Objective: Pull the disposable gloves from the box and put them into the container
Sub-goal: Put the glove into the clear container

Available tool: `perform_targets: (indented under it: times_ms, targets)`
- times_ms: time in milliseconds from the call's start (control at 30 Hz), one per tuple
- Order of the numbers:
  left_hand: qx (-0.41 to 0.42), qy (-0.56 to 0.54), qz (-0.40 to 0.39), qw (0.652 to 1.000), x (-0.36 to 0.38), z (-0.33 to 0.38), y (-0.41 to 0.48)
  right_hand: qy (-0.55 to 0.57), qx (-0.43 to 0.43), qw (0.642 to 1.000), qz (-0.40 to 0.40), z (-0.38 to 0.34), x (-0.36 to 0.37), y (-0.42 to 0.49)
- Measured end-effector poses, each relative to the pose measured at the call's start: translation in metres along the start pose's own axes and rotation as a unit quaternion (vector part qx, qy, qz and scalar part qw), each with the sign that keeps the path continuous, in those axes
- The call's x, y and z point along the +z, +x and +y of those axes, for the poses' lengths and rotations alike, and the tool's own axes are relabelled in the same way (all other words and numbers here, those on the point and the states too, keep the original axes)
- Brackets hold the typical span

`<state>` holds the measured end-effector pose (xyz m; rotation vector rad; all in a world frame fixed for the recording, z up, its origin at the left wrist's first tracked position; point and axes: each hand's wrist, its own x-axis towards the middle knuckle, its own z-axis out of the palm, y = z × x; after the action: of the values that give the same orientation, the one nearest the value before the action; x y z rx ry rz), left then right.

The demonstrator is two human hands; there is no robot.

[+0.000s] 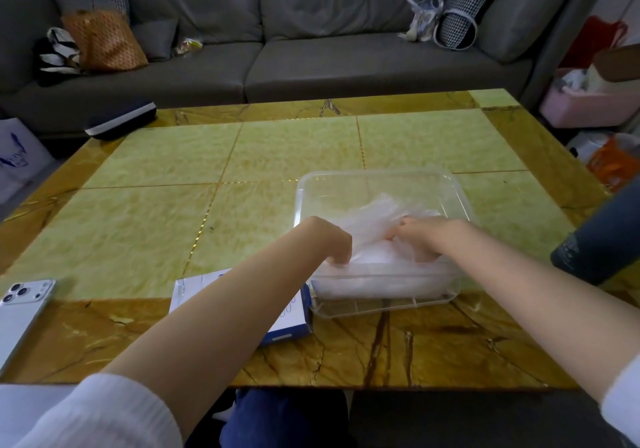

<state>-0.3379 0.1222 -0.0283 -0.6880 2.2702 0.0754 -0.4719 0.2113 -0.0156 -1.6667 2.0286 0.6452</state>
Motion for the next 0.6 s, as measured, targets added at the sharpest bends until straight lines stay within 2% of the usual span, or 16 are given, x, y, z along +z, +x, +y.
perform_targets:
  times_ms: [67, 133, 200, 267, 300, 367, 433, 500, 600]
  targets:
    - [0.001, -0.001, -0.006, 1.0, -0.002, 0.001, -0.004, 0.027, -0.002, 1.0, -0.01, 0.0, -0.002, -0.001]
    - [0.007, 0.005, 0.031, 0.999, -0.002, 0.002, -0.011, 0.033, 0.008, 0.999, 0.009, -0.001, -0.003, -0.005]
    - [0.018, -0.003, 0.121, 0.992, -0.002, 0.0, -0.025, 0.027, 0.001, 0.997, 0.077, -0.006, -0.008, -0.012]
    - [0.023, -0.023, 0.251, 0.967, -0.002, -0.008, -0.044, 0.052, -0.025, 0.98, 0.193, -0.017, -0.013, -0.022]
    - [0.019, -0.039, 0.318, 0.947, -0.001, -0.014, -0.054, 0.076, -0.041, 0.962, 0.26, -0.026, -0.015, -0.027]
    - [-0.014, -0.092, 0.43, 0.898, 0.005, -0.03, -0.074, 0.143, -0.1, 0.903, 0.392, -0.048, -0.016, -0.036]
    - [-0.076, -0.139, 0.493, 0.855, 0.022, -0.049, -0.088, 0.188, -0.188, 0.84, 0.473, -0.076, -0.014, -0.042]
    - [-0.145, -0.177, 0.474, 0.85, 0.048, -0.067, -0.099, 0.188, -0.269, 0.813, 0.48, -0.109, -0.01, -0.044]
    - [-0.207, -0.222, 0.383, 0.873, 0.094, -0.083, -0.104, 0.159, -0.348, 0.798, 0.466, -0.15, -0.003, -0.044]
